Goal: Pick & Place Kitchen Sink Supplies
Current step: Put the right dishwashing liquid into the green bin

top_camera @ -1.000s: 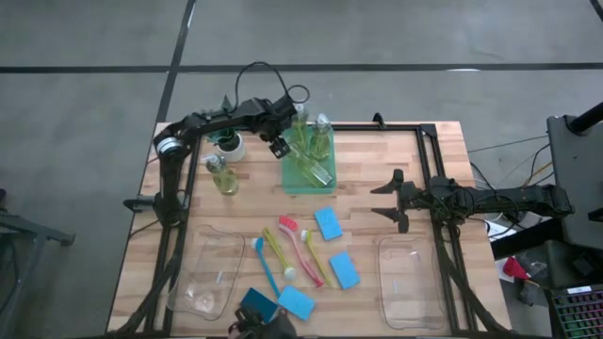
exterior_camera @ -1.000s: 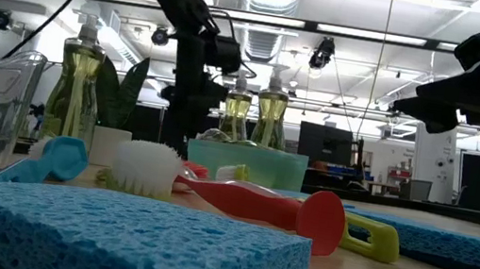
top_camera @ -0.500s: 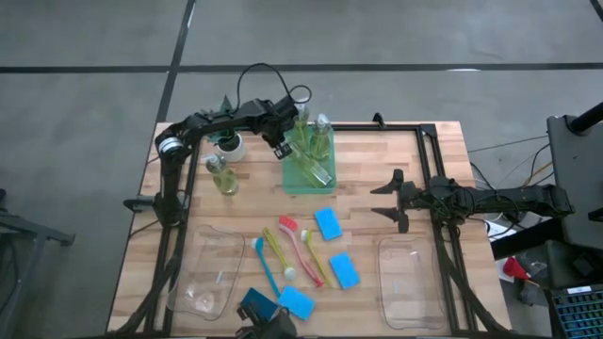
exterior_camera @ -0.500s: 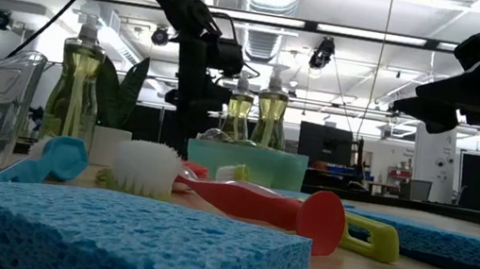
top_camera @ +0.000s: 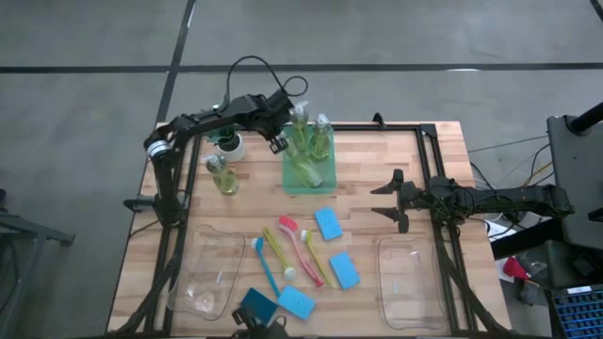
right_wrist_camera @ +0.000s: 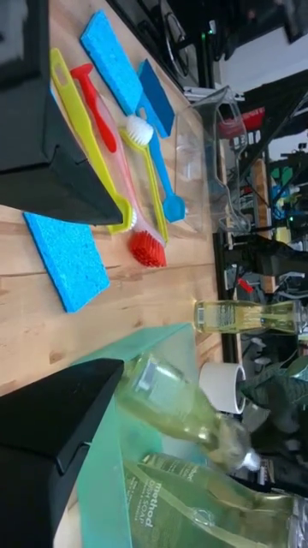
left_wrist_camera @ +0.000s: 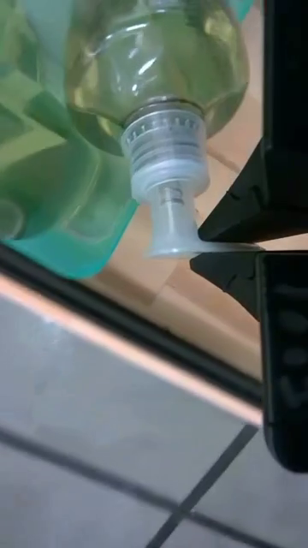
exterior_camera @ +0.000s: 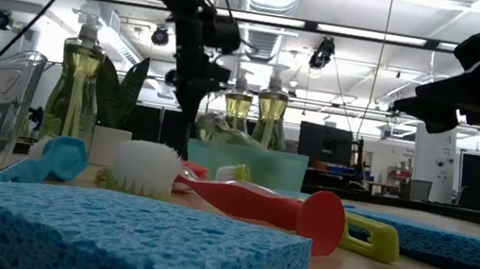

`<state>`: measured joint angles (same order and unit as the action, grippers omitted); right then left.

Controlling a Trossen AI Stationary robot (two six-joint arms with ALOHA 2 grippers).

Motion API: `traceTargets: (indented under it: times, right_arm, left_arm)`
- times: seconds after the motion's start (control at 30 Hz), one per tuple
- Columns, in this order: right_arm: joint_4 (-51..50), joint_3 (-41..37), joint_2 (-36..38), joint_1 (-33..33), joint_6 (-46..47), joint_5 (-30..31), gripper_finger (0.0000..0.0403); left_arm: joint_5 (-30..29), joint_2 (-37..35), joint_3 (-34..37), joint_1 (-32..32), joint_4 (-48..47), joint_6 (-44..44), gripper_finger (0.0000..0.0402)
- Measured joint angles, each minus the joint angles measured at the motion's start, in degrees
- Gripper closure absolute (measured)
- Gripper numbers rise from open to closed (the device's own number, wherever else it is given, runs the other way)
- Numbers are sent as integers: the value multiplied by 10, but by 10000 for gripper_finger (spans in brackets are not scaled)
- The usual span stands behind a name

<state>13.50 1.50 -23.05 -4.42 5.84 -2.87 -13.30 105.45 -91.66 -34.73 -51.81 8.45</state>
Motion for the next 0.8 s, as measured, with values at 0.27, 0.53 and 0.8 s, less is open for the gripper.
traceTargets:
  times: [0.27,0.53,0.8]
  right_arm:
    - [0,0,0,0,0,0,124]
    - [0,0,0,0,0,0,116]
    - [0,0,0,0,1,0,120]
  left_arm:
    - [-13,-65,-1,26,2,22,400]
    - [-87,-100,-1,101,0,63,401]
    - [-209,-104,-1,193,3,110,401]
